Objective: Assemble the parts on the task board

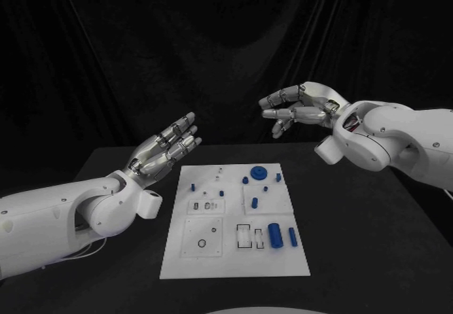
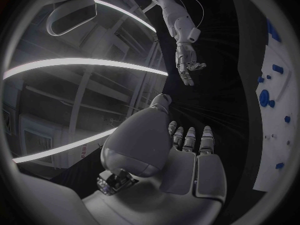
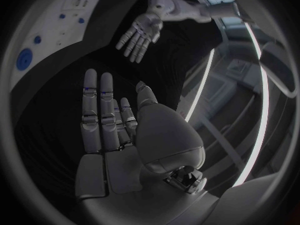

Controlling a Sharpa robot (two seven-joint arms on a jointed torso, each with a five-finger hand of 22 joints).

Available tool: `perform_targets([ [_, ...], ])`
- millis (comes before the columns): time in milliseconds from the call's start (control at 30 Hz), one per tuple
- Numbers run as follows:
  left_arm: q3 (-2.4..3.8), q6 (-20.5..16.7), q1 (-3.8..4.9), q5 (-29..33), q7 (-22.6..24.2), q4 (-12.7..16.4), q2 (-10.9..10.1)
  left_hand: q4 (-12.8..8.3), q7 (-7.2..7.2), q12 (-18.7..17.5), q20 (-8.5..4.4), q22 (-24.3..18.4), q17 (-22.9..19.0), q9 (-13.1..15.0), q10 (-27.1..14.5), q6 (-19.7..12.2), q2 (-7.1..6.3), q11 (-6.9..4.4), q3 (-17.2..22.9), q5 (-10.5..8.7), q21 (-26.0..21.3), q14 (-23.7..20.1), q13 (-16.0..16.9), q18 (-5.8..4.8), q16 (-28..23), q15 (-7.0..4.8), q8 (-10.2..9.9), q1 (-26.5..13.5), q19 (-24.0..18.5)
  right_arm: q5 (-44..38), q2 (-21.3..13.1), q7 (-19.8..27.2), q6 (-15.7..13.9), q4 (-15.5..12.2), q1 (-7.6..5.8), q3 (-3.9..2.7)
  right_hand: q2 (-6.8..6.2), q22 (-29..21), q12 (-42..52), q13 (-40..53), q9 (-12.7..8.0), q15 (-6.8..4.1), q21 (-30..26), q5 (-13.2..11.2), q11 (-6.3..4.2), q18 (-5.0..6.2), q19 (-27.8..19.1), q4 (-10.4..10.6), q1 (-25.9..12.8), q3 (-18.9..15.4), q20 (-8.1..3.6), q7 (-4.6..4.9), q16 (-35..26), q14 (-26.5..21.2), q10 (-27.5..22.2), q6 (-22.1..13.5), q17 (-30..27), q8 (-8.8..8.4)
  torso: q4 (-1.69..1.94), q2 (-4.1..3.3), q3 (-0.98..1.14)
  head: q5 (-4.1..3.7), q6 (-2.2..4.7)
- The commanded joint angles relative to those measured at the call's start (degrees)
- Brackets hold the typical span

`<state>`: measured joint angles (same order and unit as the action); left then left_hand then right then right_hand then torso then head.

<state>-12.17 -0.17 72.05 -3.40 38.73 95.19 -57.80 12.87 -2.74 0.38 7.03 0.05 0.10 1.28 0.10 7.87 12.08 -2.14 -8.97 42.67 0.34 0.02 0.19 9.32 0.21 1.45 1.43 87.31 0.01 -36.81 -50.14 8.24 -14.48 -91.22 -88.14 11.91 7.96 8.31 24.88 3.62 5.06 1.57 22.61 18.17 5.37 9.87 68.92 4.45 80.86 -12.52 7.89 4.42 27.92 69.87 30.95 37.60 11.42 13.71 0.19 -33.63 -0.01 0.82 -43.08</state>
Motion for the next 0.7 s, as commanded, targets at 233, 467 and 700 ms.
perform_targets([
  [233,0.05,-2.88,1.39,-0.69,2.87,2.36,-1.77,-0.95,0.14,-0.02,1.09,-0.05,-0.10,0.02,0.22,0.13,-0.21,0.53,0.55,1.05,-0.34,-0.02,0.01,0.24,-0.21,1.30,-0.02,0.44,-0.01,-61.96,1.53,-7.87,6.26,-0.59,-0.65,-0.04,-9.55,4.87,-7.70,0.09,-0.48,-3.32,6.38,-7.68,-2.49,0.52,7.24,5.97,-2.13,10.76,-3.50,-5.37,10.76,5.92,7.47,3.52,8.72,-3.53,2.10,-2.89,-1.02,0.88,-0.98],
  [467,0.05,-2.66,1.72,-0.69,2.81,2.87,-2.61,-1.11,0.08,0.01,1.27,-0.05,-0.10,0.01,0.26,0.09,-0.26,0.51,0.71,1.23,-0.34,-0.02,0.03,0.03,-0.21,1.68,-0.04,0.35,-0.01,-75.28,3.06,-9.47,9.68,-0.69,0.62,-0.03,-11.84,8.75,-10.99,0.48,1.90,-3.73,9.67,-2.34,-3.30,0.47,5.30,2.66,1.47,17.32,-4.06,-5.62,14.53,4.50,11.23,9.09,12.25,-3.41,3.47,-5.38,-1.86,-0.54,-0.06],
  [700,0.05,-1.81,1.77,-0.69,2.68,3.12,-2.93,-1.26,0.08,0.01,1.43,-0.05,-0.10,0.00,0.25,0.04,-0.16,0.59,0.93,1.32,-0.34,-0.02,0.03,-0.09,-0.21,1.93,-0.06,0.35,-0.01,-77.61,4.33,-9.41,10.27,0.15,2.16,-0.03,-12.47,10.75,-11.51,0.66,2.68,-3.96,11.48,-3.06,-3.48,0.47,4.70,1.30,1.88,18.63,-4.32,-5.27,15.77,4.58,13.30,10.21,13.25,-3.98,4.38,-6.85,-1.97,-2.03,0.66],
])
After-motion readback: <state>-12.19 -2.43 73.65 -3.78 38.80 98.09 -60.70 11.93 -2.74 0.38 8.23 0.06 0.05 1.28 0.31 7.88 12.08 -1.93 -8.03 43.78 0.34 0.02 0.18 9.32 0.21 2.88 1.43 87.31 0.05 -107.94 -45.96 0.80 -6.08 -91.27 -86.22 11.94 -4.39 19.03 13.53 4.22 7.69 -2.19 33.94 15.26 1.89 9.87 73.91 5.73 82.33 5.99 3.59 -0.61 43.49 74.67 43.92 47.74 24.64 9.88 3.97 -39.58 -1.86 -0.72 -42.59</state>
